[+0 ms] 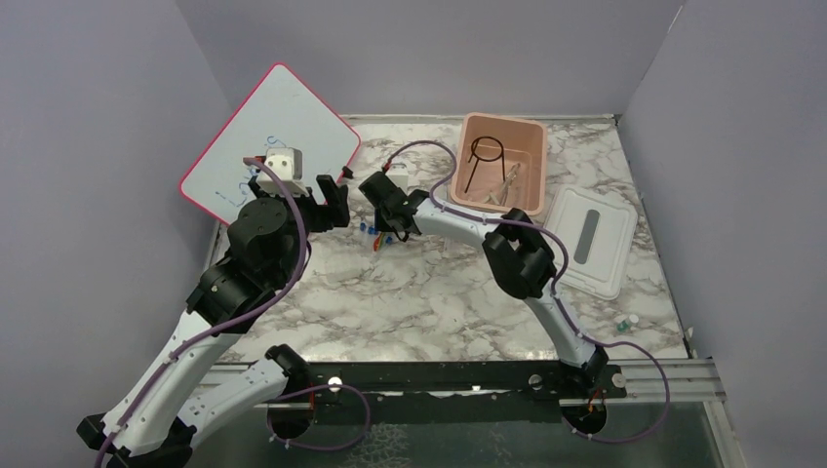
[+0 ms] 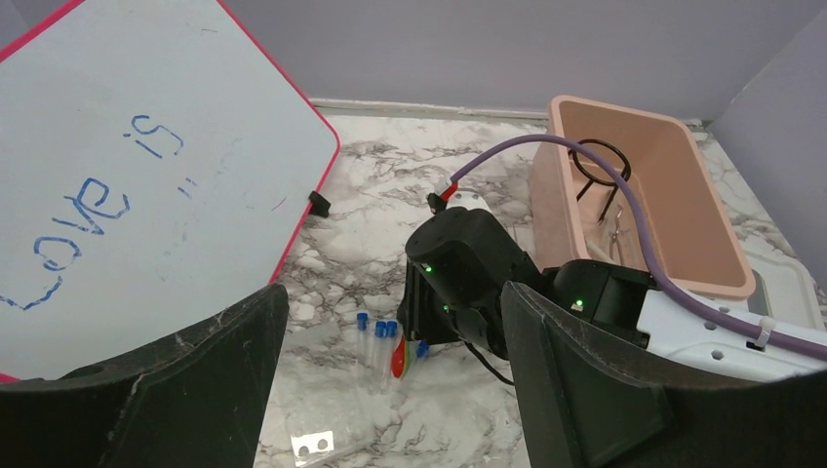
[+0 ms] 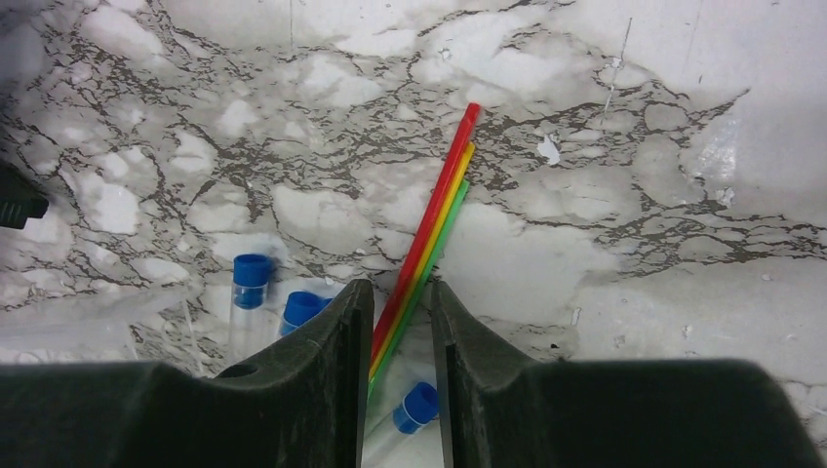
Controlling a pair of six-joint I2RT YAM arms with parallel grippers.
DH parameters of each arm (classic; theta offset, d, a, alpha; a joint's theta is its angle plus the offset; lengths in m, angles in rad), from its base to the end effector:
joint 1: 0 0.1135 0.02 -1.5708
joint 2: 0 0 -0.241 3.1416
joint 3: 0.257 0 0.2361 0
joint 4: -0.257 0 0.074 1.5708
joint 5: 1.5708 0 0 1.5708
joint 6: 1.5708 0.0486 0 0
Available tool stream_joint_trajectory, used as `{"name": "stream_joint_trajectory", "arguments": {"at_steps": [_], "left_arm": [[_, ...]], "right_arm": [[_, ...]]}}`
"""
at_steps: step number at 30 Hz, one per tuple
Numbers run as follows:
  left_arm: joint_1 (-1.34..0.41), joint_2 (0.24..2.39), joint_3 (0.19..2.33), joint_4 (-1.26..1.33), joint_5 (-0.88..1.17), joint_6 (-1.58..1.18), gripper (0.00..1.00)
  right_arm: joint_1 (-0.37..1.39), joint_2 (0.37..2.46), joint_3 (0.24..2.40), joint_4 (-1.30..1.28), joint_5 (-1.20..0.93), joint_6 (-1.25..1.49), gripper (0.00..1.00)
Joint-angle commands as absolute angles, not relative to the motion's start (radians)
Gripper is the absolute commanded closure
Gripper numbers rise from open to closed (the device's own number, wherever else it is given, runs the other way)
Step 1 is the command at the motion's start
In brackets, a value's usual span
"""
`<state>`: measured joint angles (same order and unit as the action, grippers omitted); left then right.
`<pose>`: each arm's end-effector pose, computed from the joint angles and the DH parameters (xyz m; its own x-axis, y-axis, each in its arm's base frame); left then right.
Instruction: Organize the chemistry lab equipment
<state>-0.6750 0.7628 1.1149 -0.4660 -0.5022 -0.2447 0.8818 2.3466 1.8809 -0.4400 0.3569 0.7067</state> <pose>0.1358 -0.0788 0.4018 -0.1283 -0.1693 -0.9772 0.1477 0.9711 -0.1876 0.3269 0.3701 0.1426 -0.7611 0.0330 -0.6478 -0.1209 0.9740 0.1917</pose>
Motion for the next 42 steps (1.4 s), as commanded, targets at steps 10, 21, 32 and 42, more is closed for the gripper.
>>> {"name": "stream_joint_trajectory", "arguments": {"at_steps": [10,21,32,42], "left_arm": [[-0.673,0.774,1.093,-0.471,-0.498,-0.224,0.16],[-0.672,0.817,1.076,-0.471,-0.488,-0.239,0.16],[-0.673,0.869,1.024,-0.456,-0.430,-0.292,0.16],[-0.673,0.914,0.933,-0.446,-0.327,-0.380,0.16]], "right_arm": [[0.862,2.450,1.956,-0.475,0.493,0.663,0.87],[0.772,2.378,1.925,-0.353,0.413,0.512,1.00],[0.747,2.115,1.805,-0.270,0.291,0.453,1.00],[0.732,1.895,1.646,-0.250,0.247,0.409,0.96]]}}
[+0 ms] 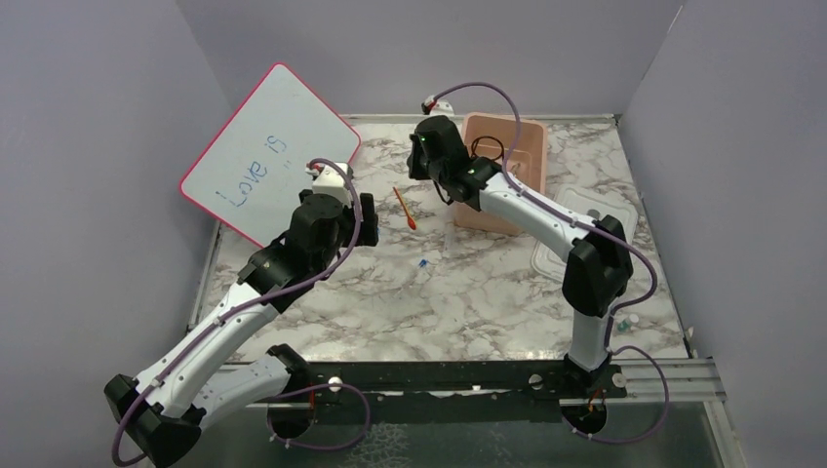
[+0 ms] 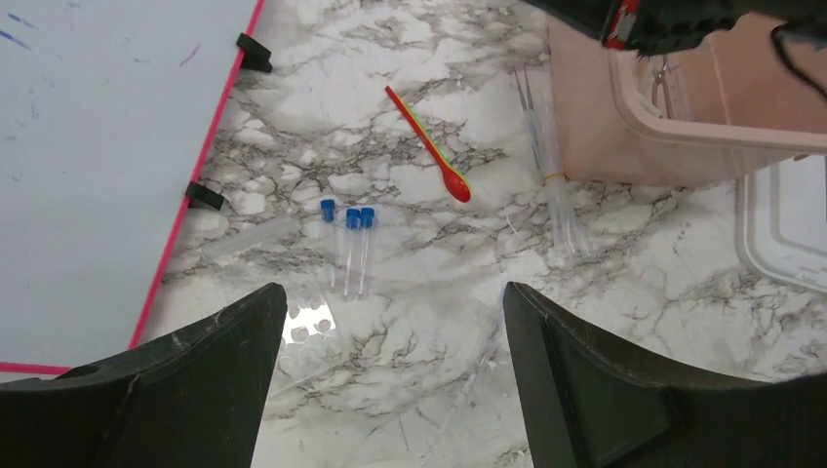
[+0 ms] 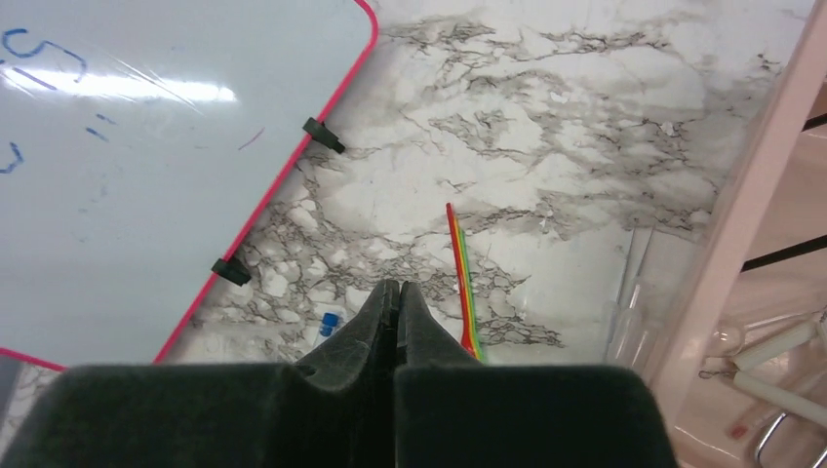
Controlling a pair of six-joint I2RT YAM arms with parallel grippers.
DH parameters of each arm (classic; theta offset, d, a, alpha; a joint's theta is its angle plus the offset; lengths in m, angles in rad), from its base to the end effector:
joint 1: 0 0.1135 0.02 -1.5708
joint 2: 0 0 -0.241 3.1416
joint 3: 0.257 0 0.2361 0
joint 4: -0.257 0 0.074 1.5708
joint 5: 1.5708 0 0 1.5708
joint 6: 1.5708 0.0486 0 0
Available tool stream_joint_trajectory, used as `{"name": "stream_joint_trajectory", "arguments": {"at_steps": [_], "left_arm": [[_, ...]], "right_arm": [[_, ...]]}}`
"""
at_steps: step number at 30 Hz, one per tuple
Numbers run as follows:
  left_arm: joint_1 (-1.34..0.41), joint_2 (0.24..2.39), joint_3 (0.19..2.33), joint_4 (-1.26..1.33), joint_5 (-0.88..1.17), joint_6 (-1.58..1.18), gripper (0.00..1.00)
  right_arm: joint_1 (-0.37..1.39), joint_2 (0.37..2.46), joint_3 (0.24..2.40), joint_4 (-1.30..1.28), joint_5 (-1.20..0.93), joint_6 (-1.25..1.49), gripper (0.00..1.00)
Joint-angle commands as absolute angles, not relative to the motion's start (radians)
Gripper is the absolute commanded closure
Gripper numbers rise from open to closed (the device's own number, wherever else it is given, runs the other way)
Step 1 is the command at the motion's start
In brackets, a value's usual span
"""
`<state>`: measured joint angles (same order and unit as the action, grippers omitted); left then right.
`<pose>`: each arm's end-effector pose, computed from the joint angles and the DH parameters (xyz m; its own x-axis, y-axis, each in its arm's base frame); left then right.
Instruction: Organize the chemistry lab equipment
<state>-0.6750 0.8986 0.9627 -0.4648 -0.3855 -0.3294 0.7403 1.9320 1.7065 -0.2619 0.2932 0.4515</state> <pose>0.1703 -0.1129 0.3302 -0.3880 -0.0733 -0.9187 0.1936 0.9681 -0.1591 0.3400 0.2916 0.2899 -0.5106 0.0993 -0.8541 -0.2605 0.9288 0.2637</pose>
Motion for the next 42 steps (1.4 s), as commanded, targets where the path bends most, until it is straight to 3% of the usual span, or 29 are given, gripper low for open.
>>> {"name": "stream_joint_trajectory", "arguments": {"at_steps": [1,3,6,13,23,37,42], "left_arm": [[-0.673,0.916,0.929,-0.445,-0.337,-0.384,0.16],[-0.673,0.917,0.925,-0.445,-0.372,-0.394,0.16],[-0.673,0.921,0.928,-0.446,-0.410,-0.403,0.15],[-0.673,0.942,0.876,-0.444,-0.344,-0.460,0.15],[-0.673,0.953,0.861,-0.435,-0.334,-0.471,0.15],[-0.673,0.959,0.868,-0.430,-0.338,-0.454,0.15],[-0.673,0.948,0.868,-0.431,-0.339,-0.453,0.15]], "right_arm": [[0.732,1.900,1.639,-0.261,0.234,0.399,0.90],[0.732,1.924,1.628,-0.280,0.199,0.382,0.75],[0.733,1.972,1.631,-0.303,0.158,0.360,0.61],[0.733,2.112,1.702,-0.360,0.114,0.338,0.50],[0.733,2.255,1.799,-0.453,0.140,0.328,0.51],[0.733,2.336,1.874,-0.564,0.091,0.313,0.69],[0.733,2.340,1.890,-0.583,0.093,0.323,0.89]]}}
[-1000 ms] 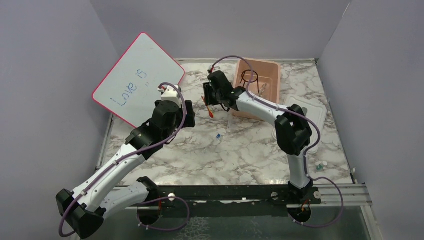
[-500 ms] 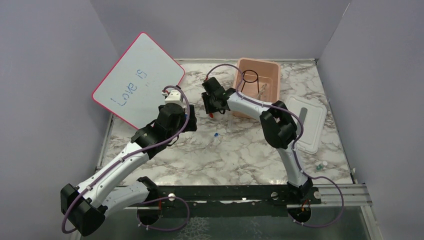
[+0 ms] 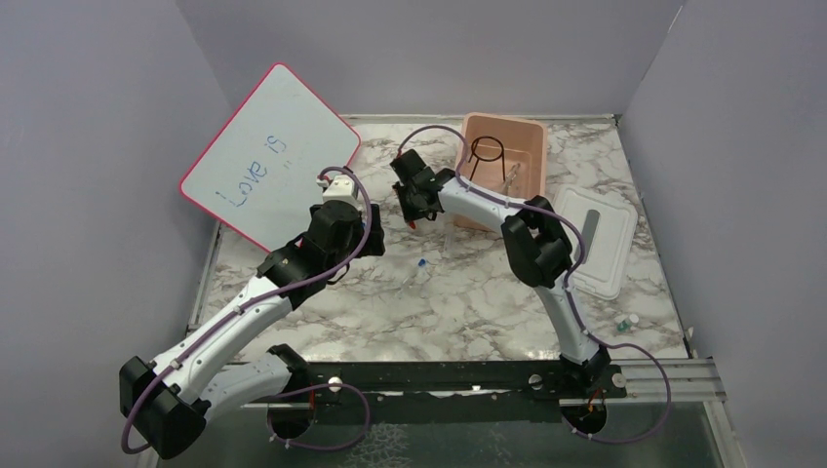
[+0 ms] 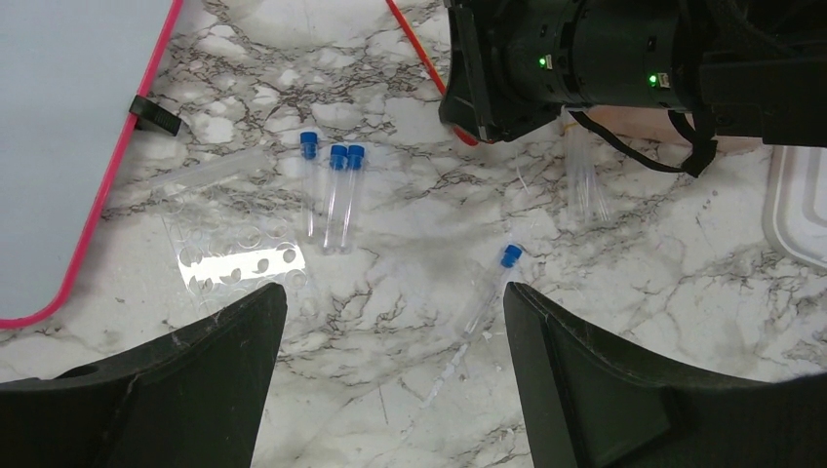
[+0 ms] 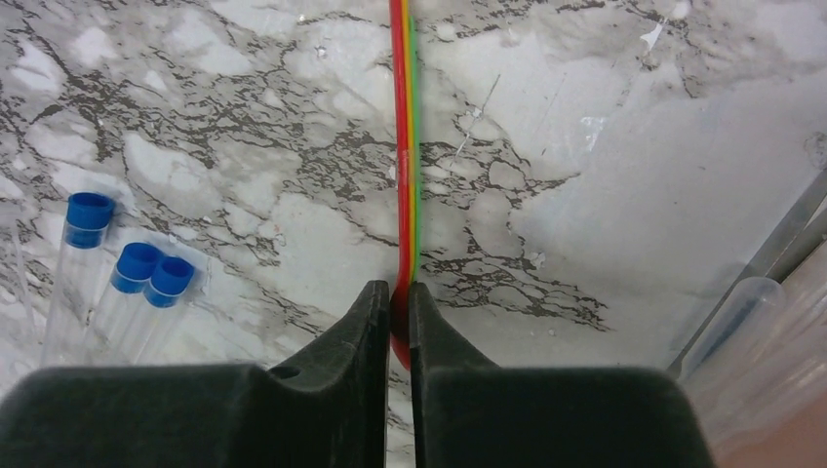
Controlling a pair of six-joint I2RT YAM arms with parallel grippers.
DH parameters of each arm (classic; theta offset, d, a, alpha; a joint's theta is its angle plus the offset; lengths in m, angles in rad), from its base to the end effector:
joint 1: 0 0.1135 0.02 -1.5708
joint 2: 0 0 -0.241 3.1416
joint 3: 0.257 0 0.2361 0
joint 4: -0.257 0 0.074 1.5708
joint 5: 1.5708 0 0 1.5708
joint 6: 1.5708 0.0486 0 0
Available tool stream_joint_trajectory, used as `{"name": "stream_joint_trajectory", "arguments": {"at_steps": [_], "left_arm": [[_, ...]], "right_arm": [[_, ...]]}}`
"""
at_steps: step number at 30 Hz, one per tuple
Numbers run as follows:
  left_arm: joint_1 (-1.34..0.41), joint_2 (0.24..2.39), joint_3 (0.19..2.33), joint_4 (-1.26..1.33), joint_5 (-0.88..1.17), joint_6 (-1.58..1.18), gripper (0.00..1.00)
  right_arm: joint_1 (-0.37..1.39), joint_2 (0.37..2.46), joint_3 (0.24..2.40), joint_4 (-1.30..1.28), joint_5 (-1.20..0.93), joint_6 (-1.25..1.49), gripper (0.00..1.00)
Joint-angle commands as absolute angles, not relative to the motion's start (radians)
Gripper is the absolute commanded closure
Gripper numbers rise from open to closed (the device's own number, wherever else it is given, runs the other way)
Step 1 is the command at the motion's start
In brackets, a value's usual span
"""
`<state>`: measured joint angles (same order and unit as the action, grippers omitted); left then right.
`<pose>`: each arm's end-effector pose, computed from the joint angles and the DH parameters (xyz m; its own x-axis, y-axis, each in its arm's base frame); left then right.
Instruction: Organize the chemistry lab equipment
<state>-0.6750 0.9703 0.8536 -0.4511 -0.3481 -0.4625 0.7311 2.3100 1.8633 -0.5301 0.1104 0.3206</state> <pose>0.1809 -0.1236 0.2810 -0.5377 -0.1069 -0.8364 0.1375 0.9676 -0.2120 0.3629 0.3183 0.1457 -0.7802 -0.2790 -0.5599 -0.3918 0.9157 0.0897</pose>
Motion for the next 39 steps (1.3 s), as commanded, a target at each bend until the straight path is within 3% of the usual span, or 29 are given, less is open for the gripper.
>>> {"name": "stream_joint_trajectory", "arguments": {"at_steps": [1,4,20,28,34,39], "left_arm": [[-0.673,0.944,0.868,-0.430,-0.340,-0.453,0.15],[-0.672,0.938,0.870,-0.431,-0.343,-0.451,0.15],[-0.672,0.913,0.876,-0.428,-0.343,-0.451,0.15],[-0.673,0.934,0.872,-0.410,-0.300,-0.454,0.15],[-0.673,0.963,0.873,-0.395,-0.268,-0.458,0.15],[-0.672,0.988,0.876,-0.389,-0.247,-0.466,0.15]], "right_arm": [[0.734,2.334,1.885,-0.576,0.098,0.326,0.93],[0.733,2.292,1.859,-0.543,0.112,0.335,0.99],[0.727,1.766,1.559,-0.330,0.259,0.399,0.99],[0.599,1.533,1.342,-0.380,0.422,0.542,0.99],[0.473,1.458,1.178,-0.350,0.437,0.620,0.99],[0.417,1.523,1.157,-0.347,0.433,0.654,0.99]]}}
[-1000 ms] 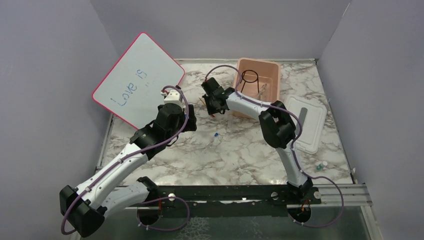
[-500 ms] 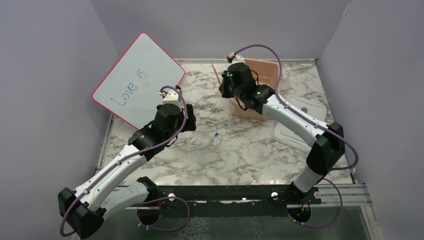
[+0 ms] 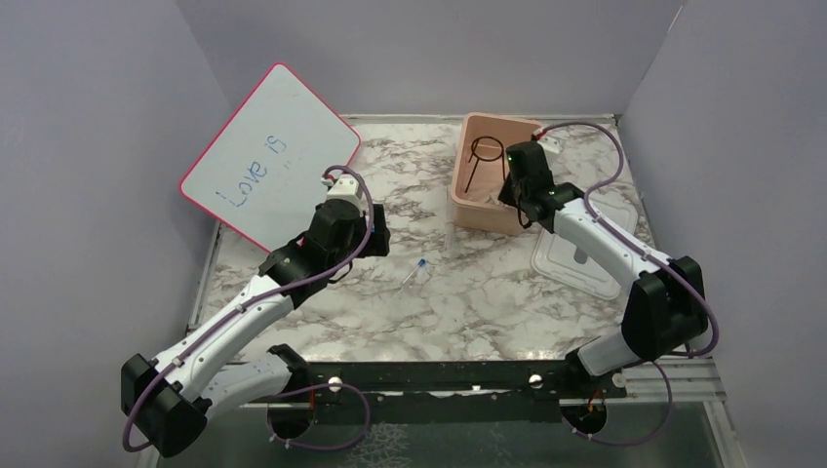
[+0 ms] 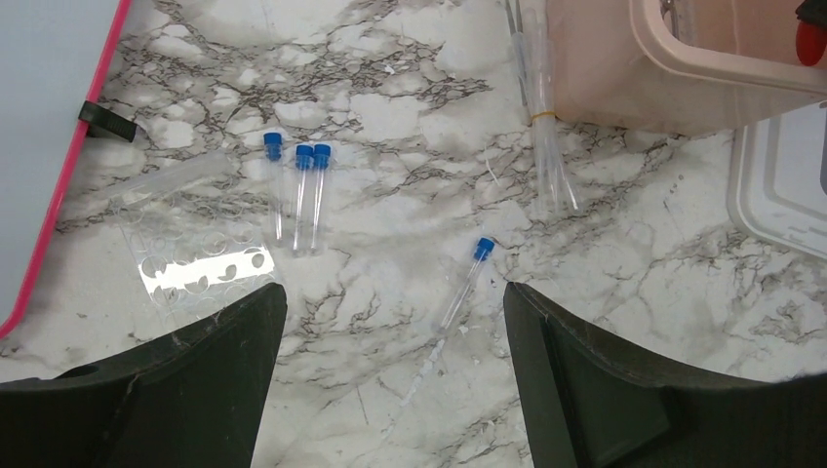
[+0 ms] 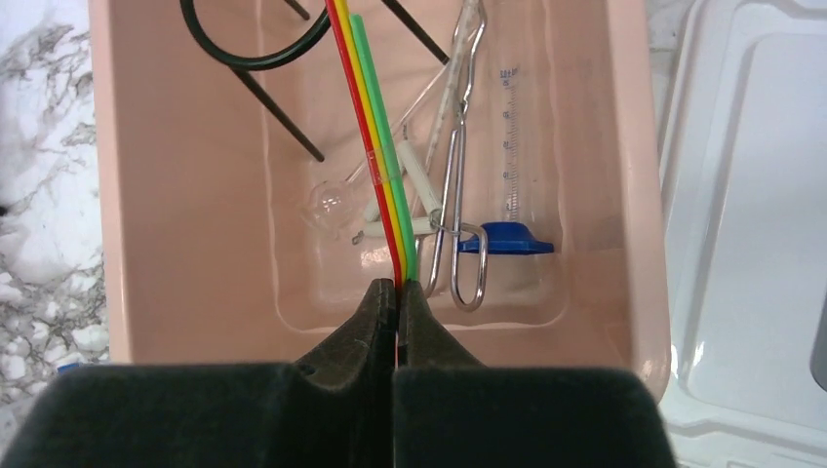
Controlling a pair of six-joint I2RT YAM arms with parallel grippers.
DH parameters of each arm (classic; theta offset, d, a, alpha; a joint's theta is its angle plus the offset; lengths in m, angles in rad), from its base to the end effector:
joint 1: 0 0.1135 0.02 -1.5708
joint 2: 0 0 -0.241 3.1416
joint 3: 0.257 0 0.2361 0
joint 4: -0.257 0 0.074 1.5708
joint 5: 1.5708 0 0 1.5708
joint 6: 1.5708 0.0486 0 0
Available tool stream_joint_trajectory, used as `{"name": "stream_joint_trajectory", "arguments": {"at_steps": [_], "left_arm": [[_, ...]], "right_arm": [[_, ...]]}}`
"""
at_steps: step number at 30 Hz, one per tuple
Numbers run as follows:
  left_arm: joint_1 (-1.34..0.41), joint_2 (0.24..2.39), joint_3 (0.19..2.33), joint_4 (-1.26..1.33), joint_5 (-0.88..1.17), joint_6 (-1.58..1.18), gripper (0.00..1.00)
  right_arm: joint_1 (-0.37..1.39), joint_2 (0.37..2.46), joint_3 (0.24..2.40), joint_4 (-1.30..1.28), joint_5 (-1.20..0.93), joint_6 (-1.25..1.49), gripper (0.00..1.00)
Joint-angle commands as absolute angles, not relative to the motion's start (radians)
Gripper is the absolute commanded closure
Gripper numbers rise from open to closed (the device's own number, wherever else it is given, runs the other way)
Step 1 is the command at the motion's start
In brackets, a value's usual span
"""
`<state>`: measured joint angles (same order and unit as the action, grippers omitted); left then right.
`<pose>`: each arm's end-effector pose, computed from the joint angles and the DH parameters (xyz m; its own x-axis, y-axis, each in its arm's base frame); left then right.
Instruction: Organize the chemistry lab equipment
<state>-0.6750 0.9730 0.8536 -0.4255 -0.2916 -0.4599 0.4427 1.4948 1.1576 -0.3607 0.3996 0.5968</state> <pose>0.1815 -0.1274 0.2826 -0.5431 -0.1098 -0.8325 0.1847 0.9515 -0.2460 0.3045 0.1234 0.2586 -0.5507 0.3119 -0.7743 0.2227 0.9488 0.2238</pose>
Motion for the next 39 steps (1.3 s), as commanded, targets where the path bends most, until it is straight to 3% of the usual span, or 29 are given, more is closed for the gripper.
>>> {"name": "stream_joint_trajectory", "arguments": {"at_steps": [1,8,14,24,30,34,39], "left_arm": [[-0.672,0.991,0.876,-0.388,-0.243,-0.467,0.15],[-0.673,1.016,0.883,-0.390,-0.218,-0.462,0.15],[-0.673,1.030,0.885,-0.390,-0.223,-0.456,0.15],[-0.671,1.054,0.898,-0.376,-0.243,-0.440,0.15],[-0.671,1.047,0.884,-0.366,-0.259,-0.442,0.15],[-0.670,1.043,0.879,-0.362,-0.271,-0.442,0.15],[-0.668,1.037,0.872,-0.359,-0.298,-0.448,0.15]], "right_arm": [[0.406,1.545,1.162,-0.348,0.429,0.661,0.99],[0.342,1.666,1.247,-0.342,0.374,0.649,0.88],[0.340,1.668,1.283,-0.349,0.351,0.622,0.69],[0.350,1.557,1.306,-0.388,0.205,0.514,0.65],[0.477,1.483,1.283,-0.400,0.204,0.462,0.62],[0.599,1.447,1.255,-0.410,0.281,0.462,0.54],[0.730,1.435,1.174,-0.384,0.365,0.517,0.53]]}}
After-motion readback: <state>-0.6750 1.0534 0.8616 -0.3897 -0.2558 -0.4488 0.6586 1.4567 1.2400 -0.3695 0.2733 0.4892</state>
